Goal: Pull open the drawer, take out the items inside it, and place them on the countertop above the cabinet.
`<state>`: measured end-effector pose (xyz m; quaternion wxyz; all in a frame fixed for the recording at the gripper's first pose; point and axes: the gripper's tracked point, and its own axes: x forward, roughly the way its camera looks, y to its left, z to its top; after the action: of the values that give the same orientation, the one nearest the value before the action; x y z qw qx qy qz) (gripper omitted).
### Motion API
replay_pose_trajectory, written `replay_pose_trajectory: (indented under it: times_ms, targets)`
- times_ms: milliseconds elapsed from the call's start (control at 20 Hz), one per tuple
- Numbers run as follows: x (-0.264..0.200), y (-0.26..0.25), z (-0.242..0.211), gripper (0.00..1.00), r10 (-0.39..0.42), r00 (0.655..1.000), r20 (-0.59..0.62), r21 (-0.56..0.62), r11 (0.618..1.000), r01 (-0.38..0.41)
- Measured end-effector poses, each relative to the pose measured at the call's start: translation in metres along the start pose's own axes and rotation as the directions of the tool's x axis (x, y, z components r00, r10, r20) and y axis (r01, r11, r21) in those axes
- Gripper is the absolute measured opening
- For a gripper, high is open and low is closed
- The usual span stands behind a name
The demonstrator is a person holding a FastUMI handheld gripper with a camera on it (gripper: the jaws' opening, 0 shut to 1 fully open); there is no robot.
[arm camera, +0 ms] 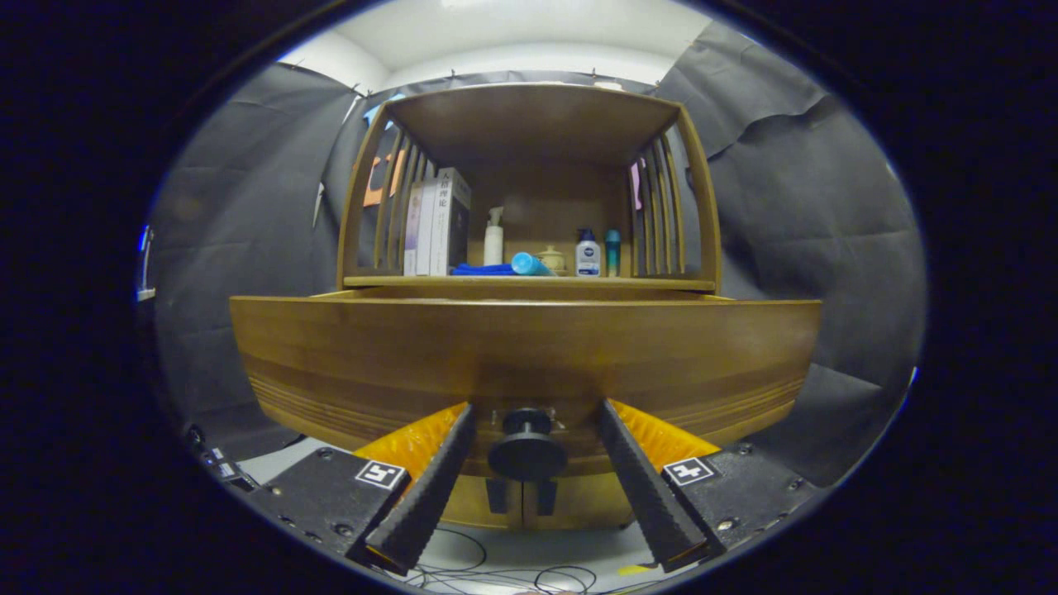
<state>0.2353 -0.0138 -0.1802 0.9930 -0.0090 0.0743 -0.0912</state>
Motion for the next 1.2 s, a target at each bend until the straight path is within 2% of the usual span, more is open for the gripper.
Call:
replay_pose_trajectory:
  times_ms: [650, 1200]
  targets:
    - [0.063, 0.0, 0.015, 0.99, -0.011, 0.998, -0.063, -0.026, 1.0, 0.009]
    - [0.063, 0.0, 0.014, 0.99, -0.016, 0.995, -0.098, -0.027, 1.0, 0.013]
